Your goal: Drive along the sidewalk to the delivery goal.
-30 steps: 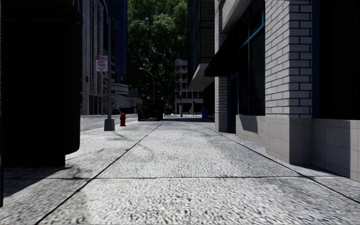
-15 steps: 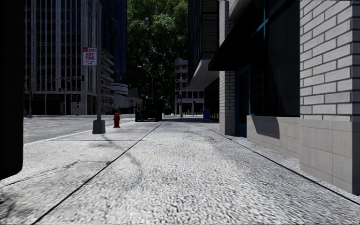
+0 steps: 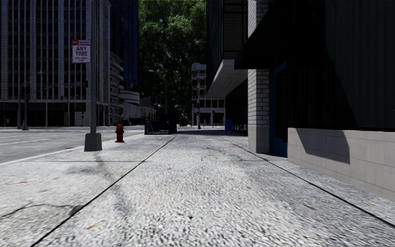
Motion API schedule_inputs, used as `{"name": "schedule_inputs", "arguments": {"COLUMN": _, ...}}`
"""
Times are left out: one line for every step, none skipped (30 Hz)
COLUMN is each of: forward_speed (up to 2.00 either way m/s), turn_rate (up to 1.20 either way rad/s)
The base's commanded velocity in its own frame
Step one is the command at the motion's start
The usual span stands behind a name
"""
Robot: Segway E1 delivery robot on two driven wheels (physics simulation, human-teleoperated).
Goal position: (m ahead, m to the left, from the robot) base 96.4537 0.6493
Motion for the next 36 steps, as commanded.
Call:
{"name": "schedule_inputs", "arguments": {"forward_speed": 2.00, "turn_rate": 0.00}}
{"name": "schedule_inputs", "arguments": {"forward_speed": 2.00, "turn_rate": 0.00}}
{"name": "schedule_inputs", "arguments": {"forward_speed": 2.00, "turn_rate": 0.00}}
{"name": "schedule_inputs", "arguments": {"forward_speed": 2.00, "turn_rate": 0.00}}
{"name": "schedule_inputs", "arguments": {"forward_speed": 2.00, "turn_rate": 0.00}}
{"name": "schedule_inputs", "arguments": {"forward_speed": 2.00, "turn_rate": 0.00}}
{"name": "schedule_inputs", "arguments": {"forward_speed": 2.00, "turn_rate": 0.00}}
{"name": "schedule_inputs", "arguments": {"forward_speed": 2.00, "turn_rate": 0.00}}
{"name": "schedule_inputs", "arguments": {"forward_speed": 2.00, "turn_rate": 0.00}}
{"name": "schedule_inputs", "arguments": {"forward_speed": 2.00, "turn_rate": 0.00}}
{"name": "schedule_inputs", "arguments": {"forward_speed": 2.00, "turn_rate": 0.00}}
{"name": "schedule_inputs", "arguments": {"forward_speed": 2.00, "turn_rate": 0.00}}
{"name": "schedule_inputs", "arguments": {"forward_speed": 2.00, "turn_rate": 0.00}}
{"name": "schedule_inputs", "arguments": {"forward_speed": 2.00, "turn_rate": 0.00}}
{"name": "schedule_inputs", "arguments": {"forward_speed": 2.00, "turn_rate": 0.00}}
{"name": "schedule_inputs", "arguments": {"forward_speed": 2.00, "turn_rate": 0.00}}
{"name": "schedule_inputs", "arguments": {"forward_speed": 2.00, "turn_rate": 0.00}}
{"name": "schedule_inputs", "arguments": {"forward_speed": 2.00, "turn_rate": 0.00}}
{"name": "schedule_inputs", "arguments": {"forward_speed": 2.00, "turn_rate": 0.00}}
{"name": "schedule_inputs", "arguments": {"forward_speed": 2.00, "turn_rate": 0.00}}
{"name": "schedule_inputs", "arguments": {"forward_speed": 2.00, "turn_rate": 0.00}}
{"name": "schedule_inputs", "arguments": {"forward_speed": 2.00, "turn_rate": 0.00}}
{"name": "schedule_inputs", "arguments": {"forward_speed": 2.00, "turn_rate": 0.00}}
{"name": "schedule_inputs", "arguments": {"forward_speed": 2.00, "turn_rate": 0.00}}
{"name": "schedule_inputs", "arguments": {"forward_speed": 2.00, "turn_rate": 0.00}}
{"name": "schedule_inputs", "arguments": {"forward_speed": 2.00, "turn_rate": 0.00}}
{"name": "schedule_inputs", "arguments": {"forward_speed": 2.00, "turn_rate": 0.00}}
{"name": "schedule_inputs", "arguments": {"forward_speed": 2.00, "turn_rate": 0.00}}
{"name": "schedule_inputs", "arguments": {"forward_speed": 2.00, "turn_rate": 0.00}}
{"name": "schedule_inputs", "arguments": {"forward_speed": 2.00, "turn_rate": 0.00}}
{"name": "schedule_inputs", "arguments": {"forward_speed": 2.00, "turn_rate": 0.00}}
{"name": "schedule_inputs", "arguments": {"forward_speed": 2.00, "turn_rate": 0.00}}
{"name": "schedule_inputs", "arguments": {"forward_speed": 2.00, "turn_rate": 0.00}}
{"name": "schedule_inputs", "arguments": {"forward_speed": 2.00, "turn_rate": 0.00}}
{"name": "schedule_inputs", "arguments": {"forward_speed": 2.00, "turn_rate": 0.00}}
{"name": "schedule_inputs", "arguments": {"forward_speed": 2.00, "turn_rate": 0.00}}
